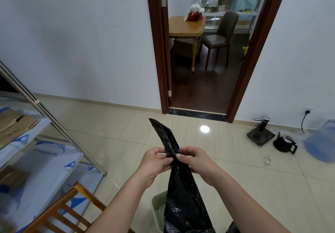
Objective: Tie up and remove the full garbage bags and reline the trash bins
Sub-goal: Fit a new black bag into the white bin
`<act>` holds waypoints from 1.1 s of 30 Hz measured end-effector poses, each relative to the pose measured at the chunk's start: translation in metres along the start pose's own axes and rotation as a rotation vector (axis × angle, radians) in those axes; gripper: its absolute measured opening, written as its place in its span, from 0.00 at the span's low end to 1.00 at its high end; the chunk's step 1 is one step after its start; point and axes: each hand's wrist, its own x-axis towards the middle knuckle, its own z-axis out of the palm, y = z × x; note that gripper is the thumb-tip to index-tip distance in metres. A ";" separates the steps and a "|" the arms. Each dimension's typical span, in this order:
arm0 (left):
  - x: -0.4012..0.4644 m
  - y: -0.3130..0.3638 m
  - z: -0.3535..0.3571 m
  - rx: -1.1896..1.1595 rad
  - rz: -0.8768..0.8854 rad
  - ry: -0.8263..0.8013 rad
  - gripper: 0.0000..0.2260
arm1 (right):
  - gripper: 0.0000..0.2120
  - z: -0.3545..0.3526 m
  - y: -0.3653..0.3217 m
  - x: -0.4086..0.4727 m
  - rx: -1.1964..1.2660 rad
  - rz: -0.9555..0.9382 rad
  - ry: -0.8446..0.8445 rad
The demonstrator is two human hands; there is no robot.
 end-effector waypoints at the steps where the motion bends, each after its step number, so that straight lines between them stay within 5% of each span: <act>1: 0.001 0.001 -0.001 -0.001 0.004 0.000 0.11 | 0.11 -0.001 0.002 0.000 -0.014 0.020 -0.010; 9: 0.002 0.000 -0.007 0.099 -0.018 -0.007 0.09 | 0.07 0.004 0.009 0.006 -0.064 -0.010 0.043; 28: 0.007 -0.012 -0.084 0.141 -0.003 0.459 0.11 | 0.11 -0.021 0.021 0.028 0.077 0.146 0.290; 33: -0.001 -0.021 -0.110 0.111 -0.083 0.496 0.17 | 0.23 -0.014 0.024 0.032 0.169 0.176 0.198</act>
